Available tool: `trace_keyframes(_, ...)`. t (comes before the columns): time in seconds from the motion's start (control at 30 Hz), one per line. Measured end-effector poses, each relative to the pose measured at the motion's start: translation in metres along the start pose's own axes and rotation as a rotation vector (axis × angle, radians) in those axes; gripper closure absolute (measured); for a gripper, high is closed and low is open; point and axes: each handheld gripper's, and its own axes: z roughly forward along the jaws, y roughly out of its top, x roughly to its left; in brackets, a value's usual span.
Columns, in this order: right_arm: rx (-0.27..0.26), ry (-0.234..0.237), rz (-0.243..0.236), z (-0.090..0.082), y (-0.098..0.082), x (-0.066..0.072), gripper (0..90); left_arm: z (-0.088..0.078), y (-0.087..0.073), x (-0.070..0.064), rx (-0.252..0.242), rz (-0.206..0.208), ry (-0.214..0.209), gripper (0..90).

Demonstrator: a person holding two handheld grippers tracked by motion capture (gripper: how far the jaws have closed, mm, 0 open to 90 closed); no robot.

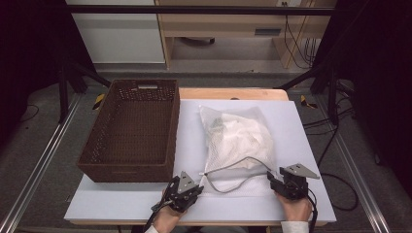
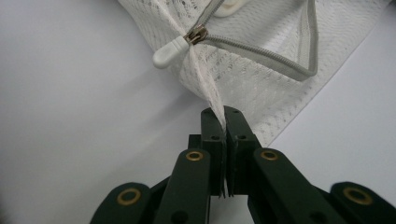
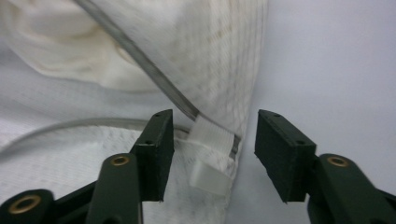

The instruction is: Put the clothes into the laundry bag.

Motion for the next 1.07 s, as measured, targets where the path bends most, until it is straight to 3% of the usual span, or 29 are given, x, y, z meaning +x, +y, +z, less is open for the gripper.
trace_keyframes(0.03, 0.05, 0.022, 0.018, 0.006, -0.002, -0.004, 54.7, 0.0, 0.0, 0.001, -0.001, -0.005, -0.001, 86.8)
trace_keyframes(0.07, 0.051, 0.01, 0.02, 0.007, -0.001, -0.003, 58.7, 0.001, 0.0, 0.001, -0.001, -0.011, 0.002, 86.9)
trace_keyframes(0.17, 0.075, -0.013, -0.045, 0.004, -0.001, -0.001, 81.9, 0.002, 0.0, 0.003, 0.0, -0.024, 0.005, 87.1)
trace_keyframes(0.2, 0.086, -0.006, -0.03, 0.001, -0.001, -0.002, 85.5, 0.002, -0.001, 0.003, -0.001, -0.024, 0.008, 87.1)
trace_keyframes(0.37, 0.082, 0.038, 0.021, -0.015, -0.008, -0.013, 88.2, -0.003, -0.002, 0.002, -0.006, -0.023, 0.012, 87.1)
trace_keyframes(0.5, 0.087, 0.049, -0.029, -0.017, -0.014, -0.011, 86.8, -0.001, -0.003, 0.003, -0.002, -0.024, 0.019, 85.4)
trace_keyframes(0.57, 0.092, 0.062, -0.02, -0.017, -0.013, -0.012, 80.0, -0.001, -0.002, 0.004, -0.018, -0.025, 0.017, 76.1)
trace_keyframes(0.63, 0.066, 0.06, -0.01, -0.017, -0.012, -0.014, 70.1, -0.004, 0.001, 0.006, -0.033, -0.018, 0.023, 60.6)
trace_keyframes(0.7, 0.007, 0.062, -0.01, -0.02, -0.008, -0.015, 56.5, -0.007, 0.006, 0.006, -0.049, -0.005, 0.021, 45.2)
trace_keyframes(0.77, -0.053, 0.076, 0.003, -0.025, -0.002, -0.016, 47.4, -0.011, 0.01, 0.006, -0.061, 0.01, 0.015, 36.2)
trace_keyframes(0.9, -0.15, 0.078, 0.019, -0.032, 0.01, -0.021, 28.2, -0.017, 0.016, 0.009, -0.078, 0.012, -0.015, 29.2)
trace_keyframes(1.07, -0.172, 0.076, 0.037, -0.035, 0.015, -0.029, 19.0, -0.023, 0.02, 0.015, -0.097, 0.018, -0.023, 25.3)
